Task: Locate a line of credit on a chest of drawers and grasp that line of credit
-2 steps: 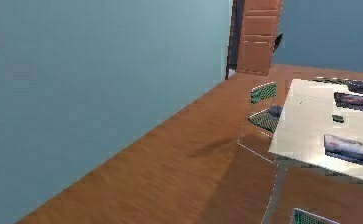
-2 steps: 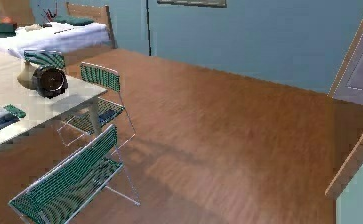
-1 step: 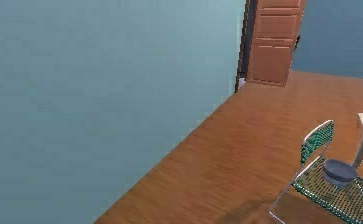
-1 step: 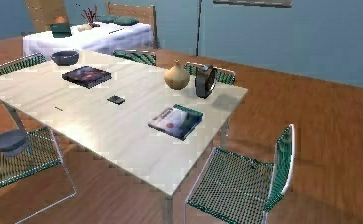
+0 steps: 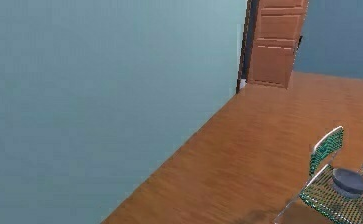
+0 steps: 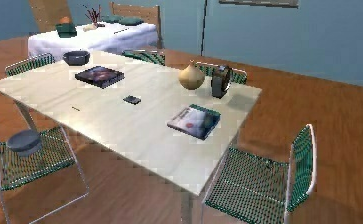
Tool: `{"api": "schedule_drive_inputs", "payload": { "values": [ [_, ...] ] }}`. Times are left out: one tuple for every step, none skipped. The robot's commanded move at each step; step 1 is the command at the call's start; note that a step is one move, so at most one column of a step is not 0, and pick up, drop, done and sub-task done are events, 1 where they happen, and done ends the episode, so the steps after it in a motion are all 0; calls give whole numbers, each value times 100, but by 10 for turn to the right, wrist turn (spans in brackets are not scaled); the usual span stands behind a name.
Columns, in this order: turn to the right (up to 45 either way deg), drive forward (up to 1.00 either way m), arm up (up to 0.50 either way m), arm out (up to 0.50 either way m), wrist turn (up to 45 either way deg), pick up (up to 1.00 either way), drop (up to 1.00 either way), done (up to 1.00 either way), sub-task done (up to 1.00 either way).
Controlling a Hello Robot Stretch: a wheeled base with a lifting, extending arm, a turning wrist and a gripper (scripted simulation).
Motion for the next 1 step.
{"api": "schedule_drive_inputs", "payload": {
  "values": [
    [120,0,0,0,0,0,0,0,0]
  ]
}}
